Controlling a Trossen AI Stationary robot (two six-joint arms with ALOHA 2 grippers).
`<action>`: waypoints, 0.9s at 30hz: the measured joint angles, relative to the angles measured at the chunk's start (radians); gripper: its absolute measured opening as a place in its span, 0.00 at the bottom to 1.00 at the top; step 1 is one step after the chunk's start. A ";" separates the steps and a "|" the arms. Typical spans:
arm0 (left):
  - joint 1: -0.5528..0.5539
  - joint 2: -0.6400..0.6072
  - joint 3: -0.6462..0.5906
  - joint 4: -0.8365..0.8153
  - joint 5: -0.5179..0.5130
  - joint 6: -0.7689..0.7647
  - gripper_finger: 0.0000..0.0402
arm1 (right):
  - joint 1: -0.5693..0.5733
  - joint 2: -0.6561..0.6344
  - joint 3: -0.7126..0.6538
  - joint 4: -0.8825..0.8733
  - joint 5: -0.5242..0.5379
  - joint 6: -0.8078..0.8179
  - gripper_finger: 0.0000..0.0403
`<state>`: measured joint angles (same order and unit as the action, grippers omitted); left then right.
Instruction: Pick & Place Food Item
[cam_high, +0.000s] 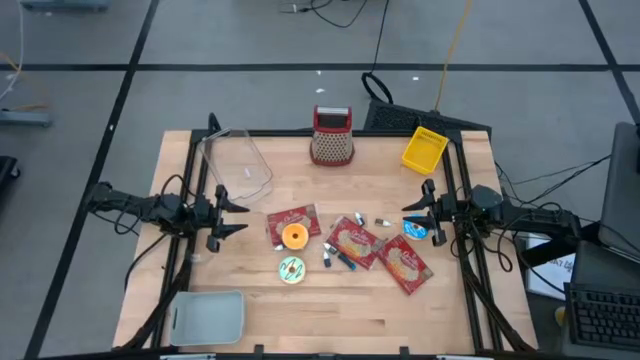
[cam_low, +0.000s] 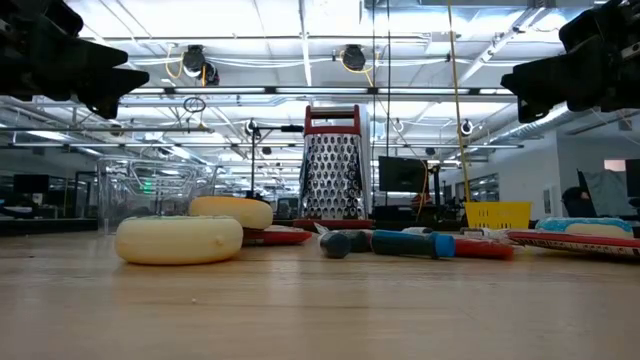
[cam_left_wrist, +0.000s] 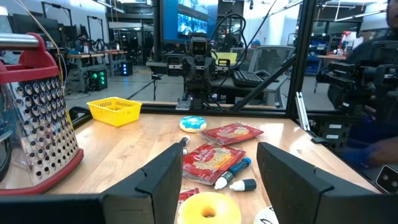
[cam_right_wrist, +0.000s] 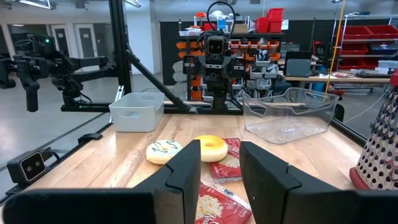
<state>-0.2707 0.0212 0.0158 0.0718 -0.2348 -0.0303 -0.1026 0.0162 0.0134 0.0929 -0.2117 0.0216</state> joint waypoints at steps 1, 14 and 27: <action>0.000 0.000 0.000 0.000 0.000 0.000 0.52 | 0.000 0.000 0.000 0.000 0.000 0.000 0.25; 0.000 0.000 0.000 0.000 0.000 0.000 0.52 | 0.000 0.000 0.000 0.000 0.000 0.000 0.25; 0.000 0.000 0.000 0.000 0.000 0.000 0.52 | 0.000 0.000 0.000 0.022 0.000 0.002 0.25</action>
<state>-0.2707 0.0216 0.0154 0.0717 -0.2348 -0.0303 -0.1024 0.0166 0.0132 0.1151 -0.2119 0.0235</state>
